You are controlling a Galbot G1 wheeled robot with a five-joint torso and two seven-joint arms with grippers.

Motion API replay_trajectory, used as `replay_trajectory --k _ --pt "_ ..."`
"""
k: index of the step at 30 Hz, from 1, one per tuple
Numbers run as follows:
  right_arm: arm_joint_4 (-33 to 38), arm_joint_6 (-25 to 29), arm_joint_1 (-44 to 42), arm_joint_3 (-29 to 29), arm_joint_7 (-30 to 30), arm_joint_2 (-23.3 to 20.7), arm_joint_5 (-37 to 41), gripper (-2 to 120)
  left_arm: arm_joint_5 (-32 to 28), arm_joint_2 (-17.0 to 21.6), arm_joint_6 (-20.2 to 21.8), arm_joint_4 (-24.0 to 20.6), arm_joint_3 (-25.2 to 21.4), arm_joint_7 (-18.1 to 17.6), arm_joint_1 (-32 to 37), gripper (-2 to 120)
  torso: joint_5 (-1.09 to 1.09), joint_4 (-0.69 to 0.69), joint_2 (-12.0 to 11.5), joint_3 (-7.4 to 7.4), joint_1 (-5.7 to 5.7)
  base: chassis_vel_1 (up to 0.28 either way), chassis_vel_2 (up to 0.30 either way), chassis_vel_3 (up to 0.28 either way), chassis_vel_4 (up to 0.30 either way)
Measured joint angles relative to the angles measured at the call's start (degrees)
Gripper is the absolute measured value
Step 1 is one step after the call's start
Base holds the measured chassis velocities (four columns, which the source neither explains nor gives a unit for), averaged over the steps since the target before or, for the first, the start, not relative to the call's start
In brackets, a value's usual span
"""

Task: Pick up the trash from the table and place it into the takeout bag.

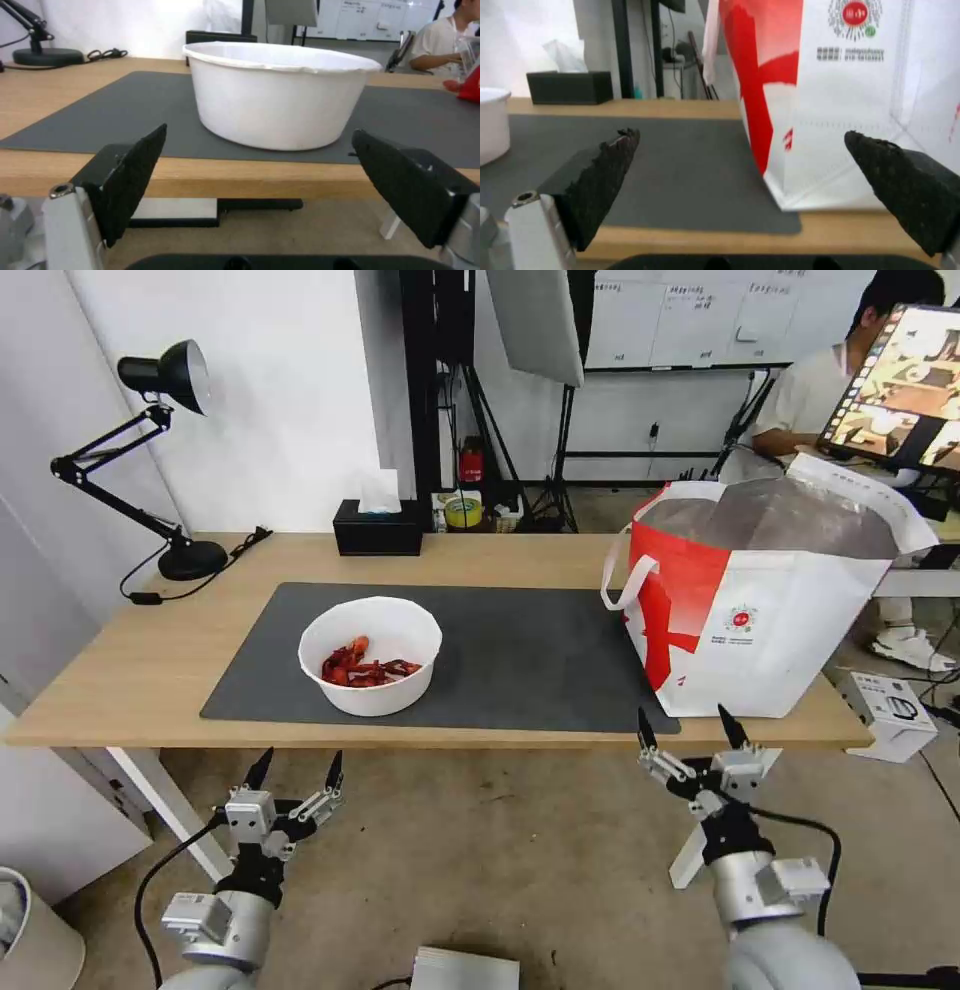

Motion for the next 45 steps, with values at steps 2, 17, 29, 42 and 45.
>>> replay_trajectory --k 2,17,29,42,45 --pt "0.42 -0.25 -0.81 -0.08 0.02 0.6 -0.68 100 0.0 0.23 0.19 -0.1 0.07 0.0 -0.14 100 0.0 0.0 0.0 0.0 0.0 0.0 0.0 0.0 0.0" --pt "3.31 -0.48 -5.39 -1.35 1.13 4.33 -5.53 100 -0.12 1.4 0.58 -0.24 1.12 0.01 -1.37 100 0.0 0.0 0.0 0.0 0.0 0.0 0.0 0.0 0.0" --pt "2.7 -0.07 -6.08 -1.3 0.03 5.82 -7.28 100 -0.64 2.09 0.62 0.43 1.46 0.02 -2.25 100 0.0 0.0 0.0 0.0 0.0 0.0 0.0 0.0 0.0" --pt "0.46 0.51 -6.0 -1.17 -0.98 6.06 -9.59 100 -1.44 2.78 1.12 0.95 1.48 0.07 -2.97 100 0.01 0.0 0.0 0.01 0.01 0.0 0.0 0.0 0.0" --pt "0.45 0.53 -5.99 -1.17 -1.0 6.06 -9.6 100 -2.18 3.35 1.75 0.95 1.47 0.06 -3.38 100 0.01 0.0 -0.01 0.01 0.01 0.0 0.0 0.0 0.0"
